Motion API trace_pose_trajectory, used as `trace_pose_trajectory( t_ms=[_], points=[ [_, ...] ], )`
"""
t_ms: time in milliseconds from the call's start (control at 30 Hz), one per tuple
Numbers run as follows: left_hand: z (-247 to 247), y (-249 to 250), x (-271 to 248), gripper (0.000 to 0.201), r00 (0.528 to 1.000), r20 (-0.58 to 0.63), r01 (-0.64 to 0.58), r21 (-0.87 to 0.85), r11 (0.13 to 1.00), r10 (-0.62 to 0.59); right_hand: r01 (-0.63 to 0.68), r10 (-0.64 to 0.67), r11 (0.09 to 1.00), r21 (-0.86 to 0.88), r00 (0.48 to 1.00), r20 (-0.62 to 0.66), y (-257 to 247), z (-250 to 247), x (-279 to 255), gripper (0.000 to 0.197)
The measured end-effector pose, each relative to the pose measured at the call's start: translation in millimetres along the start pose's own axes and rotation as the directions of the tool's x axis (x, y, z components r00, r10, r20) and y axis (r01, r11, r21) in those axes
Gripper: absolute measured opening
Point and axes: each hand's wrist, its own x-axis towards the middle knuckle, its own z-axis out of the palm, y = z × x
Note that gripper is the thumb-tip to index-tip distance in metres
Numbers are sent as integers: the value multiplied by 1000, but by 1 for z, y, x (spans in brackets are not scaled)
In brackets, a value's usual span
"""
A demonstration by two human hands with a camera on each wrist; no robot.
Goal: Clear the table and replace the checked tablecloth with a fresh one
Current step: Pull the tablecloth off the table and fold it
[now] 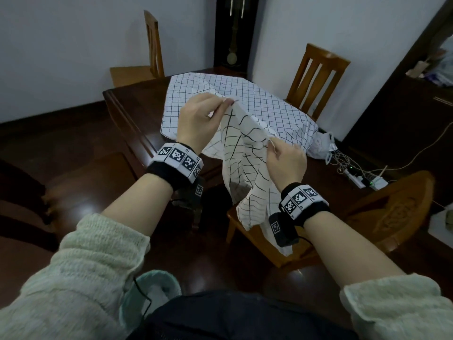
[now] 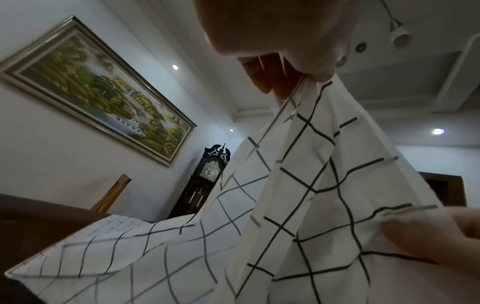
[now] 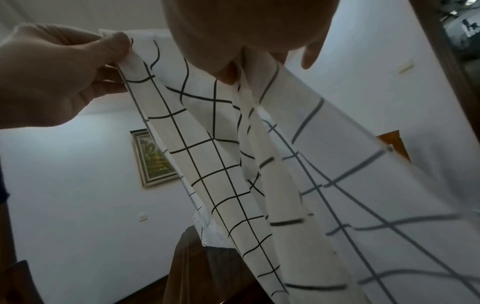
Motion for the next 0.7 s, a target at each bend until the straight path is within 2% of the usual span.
trace_pose_trajectory(
  t_ms=[33,100,167,233,333,400,567,700],
  points=[
    [0,0,-1,35,1000,-4,7,2,1000,-7,13,-13,1000,-16,1000,19,1,-1,-5,29],
    [0,0,-10,33,1000,25,8,-1,1000,-8,-15,28,998,-67,981,194,0,0,-17,35],
    [1,1,-28,29,996,86,17,-25,1000,-15,-61,120,985,-160,912,393,1,5,-31,40],
    [0,3,-49,27,992,118,48,-61,997,-41,-60,155,976,-209,865,477,2,7,-47,40],
    [-10,8,-78,23,984,124,144,-114,983,-129,-33,119,987,-156,805,582,3,8,-69,32],
    [-21,13,-92,21,977,129,183,-127,975,-167,-22,98,991,-130,782,615,2,7,-82,27],
    [-48,43,-111,27,968,120,232,-100,968,-219,-85,91,996,-38,806,584,5,2,-107,20],
    [-58,87,-129,34,951,136,292,-92,952,-279,-141,42,982,123,807,589,23,-9,-128,18]
  ],
)
